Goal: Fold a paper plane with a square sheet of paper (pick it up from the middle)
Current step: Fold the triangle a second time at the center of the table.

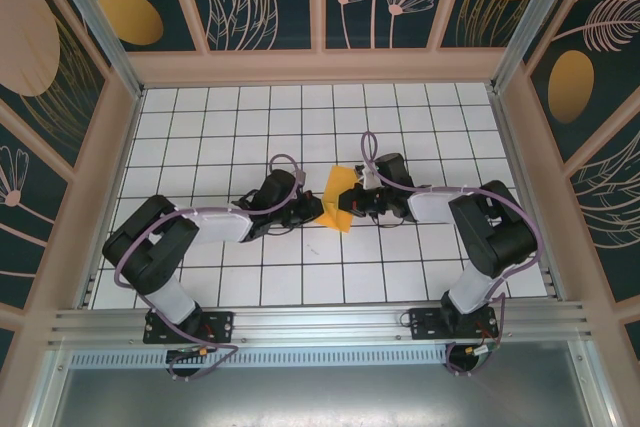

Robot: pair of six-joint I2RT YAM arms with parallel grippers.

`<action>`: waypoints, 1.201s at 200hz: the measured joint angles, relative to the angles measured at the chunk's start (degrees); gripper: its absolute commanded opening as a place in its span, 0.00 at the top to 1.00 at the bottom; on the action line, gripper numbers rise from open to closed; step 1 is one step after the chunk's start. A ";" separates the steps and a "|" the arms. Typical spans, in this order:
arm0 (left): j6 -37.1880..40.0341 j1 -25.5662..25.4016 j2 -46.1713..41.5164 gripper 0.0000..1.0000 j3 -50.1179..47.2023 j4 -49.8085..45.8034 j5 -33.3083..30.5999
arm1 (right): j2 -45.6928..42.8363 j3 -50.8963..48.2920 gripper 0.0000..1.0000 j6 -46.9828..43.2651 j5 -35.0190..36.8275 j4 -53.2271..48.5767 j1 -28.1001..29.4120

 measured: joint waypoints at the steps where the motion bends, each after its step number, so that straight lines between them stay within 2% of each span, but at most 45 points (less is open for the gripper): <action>1: -0.13 -0.02 0.13 0.95 0.00 0.11 0.00 | 0.00 0.00 1.00 0.00 0.00 0.02 0.00; 62: -2.93 -0.50 6.93 0.97 1.20 0.52 -1.27 | 0.70 0.00 1.00 0.00 -0.20 0.39 -0.04; 105: -2.67 -0.57 8.35 0.98 3.56 -0.76 -2.10 | 0.96 0.04 1.00 -1.16 -0.13 0.11 -0.33; 240: 1.57 -0.92 8.79 0.96 5.86 -4.44 -3.28 | 5.57 10.45 1.00 -19.89 0.98 -15.80 -4.61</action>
